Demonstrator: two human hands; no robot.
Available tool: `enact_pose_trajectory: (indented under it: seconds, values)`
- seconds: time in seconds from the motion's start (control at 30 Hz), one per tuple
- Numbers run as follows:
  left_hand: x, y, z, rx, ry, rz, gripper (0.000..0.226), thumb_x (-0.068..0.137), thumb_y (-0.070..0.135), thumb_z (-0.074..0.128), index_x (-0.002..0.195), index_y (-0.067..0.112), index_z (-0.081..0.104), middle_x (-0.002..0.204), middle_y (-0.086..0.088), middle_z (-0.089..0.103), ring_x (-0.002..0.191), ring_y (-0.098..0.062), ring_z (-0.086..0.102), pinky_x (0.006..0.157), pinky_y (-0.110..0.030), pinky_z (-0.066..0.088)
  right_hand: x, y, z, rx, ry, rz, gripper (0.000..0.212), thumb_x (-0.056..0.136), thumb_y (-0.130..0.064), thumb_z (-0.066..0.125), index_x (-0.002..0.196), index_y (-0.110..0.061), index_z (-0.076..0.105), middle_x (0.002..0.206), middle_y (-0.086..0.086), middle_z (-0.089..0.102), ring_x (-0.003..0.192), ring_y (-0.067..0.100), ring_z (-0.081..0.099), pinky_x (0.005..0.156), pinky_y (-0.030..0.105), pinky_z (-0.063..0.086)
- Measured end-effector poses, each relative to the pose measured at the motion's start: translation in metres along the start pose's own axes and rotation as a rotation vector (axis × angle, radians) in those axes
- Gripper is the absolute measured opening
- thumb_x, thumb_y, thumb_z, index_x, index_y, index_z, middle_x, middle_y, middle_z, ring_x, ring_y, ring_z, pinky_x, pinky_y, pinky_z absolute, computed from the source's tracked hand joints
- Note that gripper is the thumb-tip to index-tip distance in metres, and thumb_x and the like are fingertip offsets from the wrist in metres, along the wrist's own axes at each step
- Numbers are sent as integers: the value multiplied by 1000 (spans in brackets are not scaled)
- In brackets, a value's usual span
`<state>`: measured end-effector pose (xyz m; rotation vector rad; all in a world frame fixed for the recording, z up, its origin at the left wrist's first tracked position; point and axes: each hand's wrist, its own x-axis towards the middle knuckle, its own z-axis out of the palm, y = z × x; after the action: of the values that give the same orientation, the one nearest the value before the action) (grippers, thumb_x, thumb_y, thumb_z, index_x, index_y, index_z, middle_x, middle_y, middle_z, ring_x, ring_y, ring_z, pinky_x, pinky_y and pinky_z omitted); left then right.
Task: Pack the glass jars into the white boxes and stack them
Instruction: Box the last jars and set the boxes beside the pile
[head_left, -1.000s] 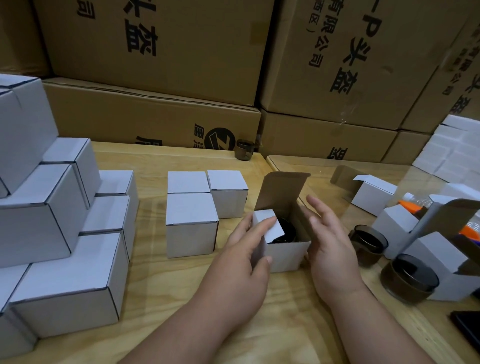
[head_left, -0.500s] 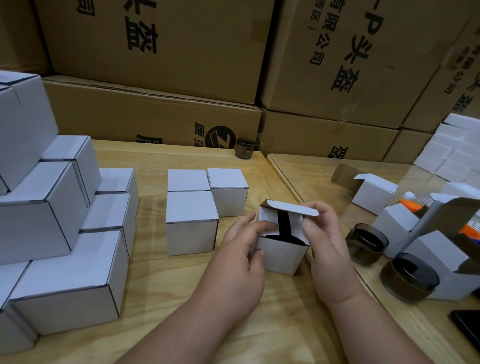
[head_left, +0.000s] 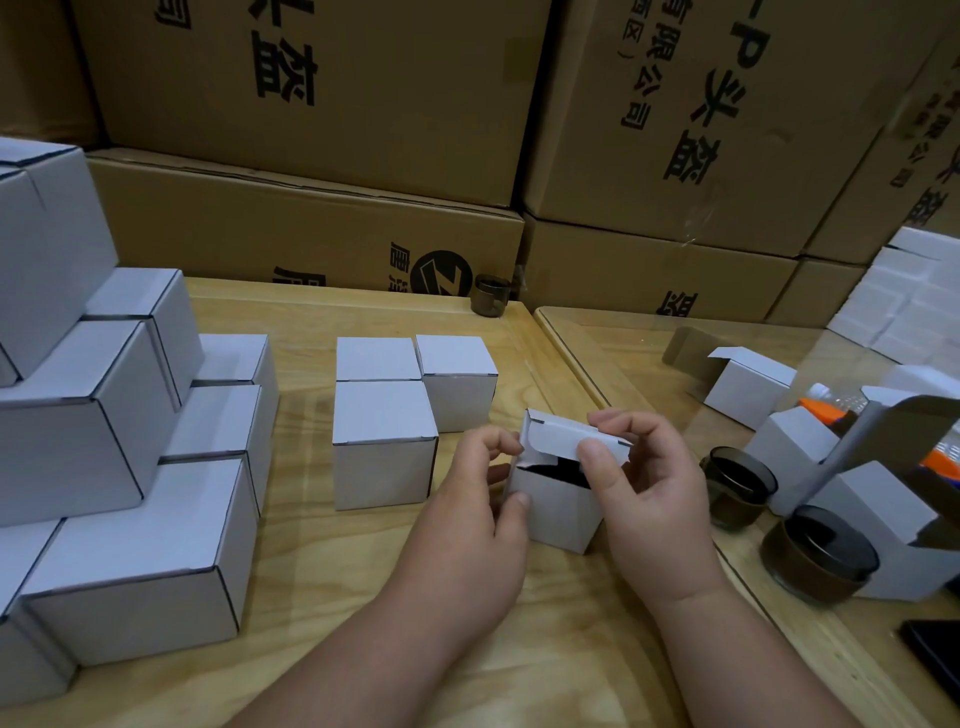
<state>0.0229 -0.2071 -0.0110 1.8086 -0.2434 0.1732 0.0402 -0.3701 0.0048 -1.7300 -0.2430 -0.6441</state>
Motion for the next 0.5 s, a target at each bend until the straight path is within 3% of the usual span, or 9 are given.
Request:
enact_pose_trajectory:
  seconds: [0.1,0.27,0.37,0.5]
  values:
    - [0,1,-1,-20,3,1,55,99,13,59,107,62,36,123,32,57,113,15,56,91,-16,48,0,-3,0,-33,-27,-6,18,83,-22,73,97,-22,63,104,-16,68,101,6,65,82,21,54]
    - [0,2,-2,-35,-4,15,73,95,11,63,117,73,31,133,37,52,121,12,53,96,-17,48,0,-4,-1,-110,-55,-42,18,80,-22,74,93,-20,61,108,-7,66,109,14,63,86,36,54]
    - [-1,3,-2,-17,-17,20,68,93,16,63,126,68,35,135,31,53,123,5,55,101,-30,51,0,-3,-1,-134,-78,-64,20,78,-22,74,90,-20,59,109,-8,65,111,14,62,85,33,52]
    - [-2,5,-1,0,-30,3,50,85,31,57,124,59,43,132,18,58,117,-6,61,98,-41,54,-1,0,-1,-137,-103,-72,23,73,-26,72,86,-18,54,111,-1,64,113,15,60,84,30,49]
